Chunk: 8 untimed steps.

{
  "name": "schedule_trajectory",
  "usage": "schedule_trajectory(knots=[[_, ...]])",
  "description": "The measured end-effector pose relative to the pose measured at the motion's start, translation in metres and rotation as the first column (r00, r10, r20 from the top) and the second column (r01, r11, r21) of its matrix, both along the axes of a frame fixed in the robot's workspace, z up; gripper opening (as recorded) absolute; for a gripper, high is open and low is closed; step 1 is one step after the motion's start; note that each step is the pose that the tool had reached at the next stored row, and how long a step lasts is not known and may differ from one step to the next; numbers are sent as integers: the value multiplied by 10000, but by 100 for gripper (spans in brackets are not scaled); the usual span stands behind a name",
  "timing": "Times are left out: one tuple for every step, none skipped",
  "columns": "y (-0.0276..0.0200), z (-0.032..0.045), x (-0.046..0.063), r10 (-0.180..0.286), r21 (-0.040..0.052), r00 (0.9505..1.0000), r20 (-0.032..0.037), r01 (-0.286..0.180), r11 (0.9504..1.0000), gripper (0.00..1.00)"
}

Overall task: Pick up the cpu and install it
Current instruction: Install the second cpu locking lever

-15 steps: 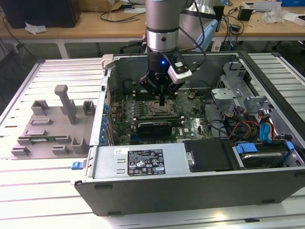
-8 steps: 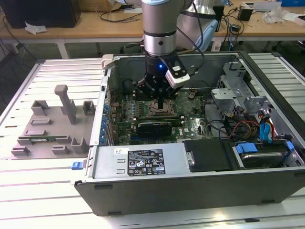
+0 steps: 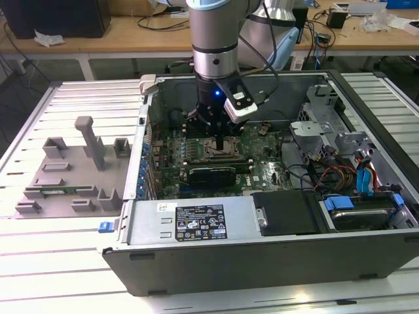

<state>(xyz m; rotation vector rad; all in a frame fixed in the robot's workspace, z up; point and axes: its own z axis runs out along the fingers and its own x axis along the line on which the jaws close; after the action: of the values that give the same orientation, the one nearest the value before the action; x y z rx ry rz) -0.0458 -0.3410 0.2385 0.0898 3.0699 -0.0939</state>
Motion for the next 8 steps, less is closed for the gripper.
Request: schedule_trajectory(knots=[[0, -10, -3, -1, 0, 10000, 1, 1, 10000, 11], [0, -17, -5, -2, 1, 10000, 5, 2, 10000, 11], [0, -22, -6, 0, 1, 10000, 6, 0, 10000, 11], [-1, -26, -6, 2, 0, 10000, 8, -2, 10000, 11], [0, -30, -7, 0, 1, 10000, 10, 0, 10000, 11], [0, -35, -11, -1, 1, 10000, 15, 1, 10000, 11], [-1, -41, -19, 0, 2, 10000, 27, 0, 10000, 11], [-1, -47, -27, 0, 6, 10000, 46, 0, 10000, 11]])
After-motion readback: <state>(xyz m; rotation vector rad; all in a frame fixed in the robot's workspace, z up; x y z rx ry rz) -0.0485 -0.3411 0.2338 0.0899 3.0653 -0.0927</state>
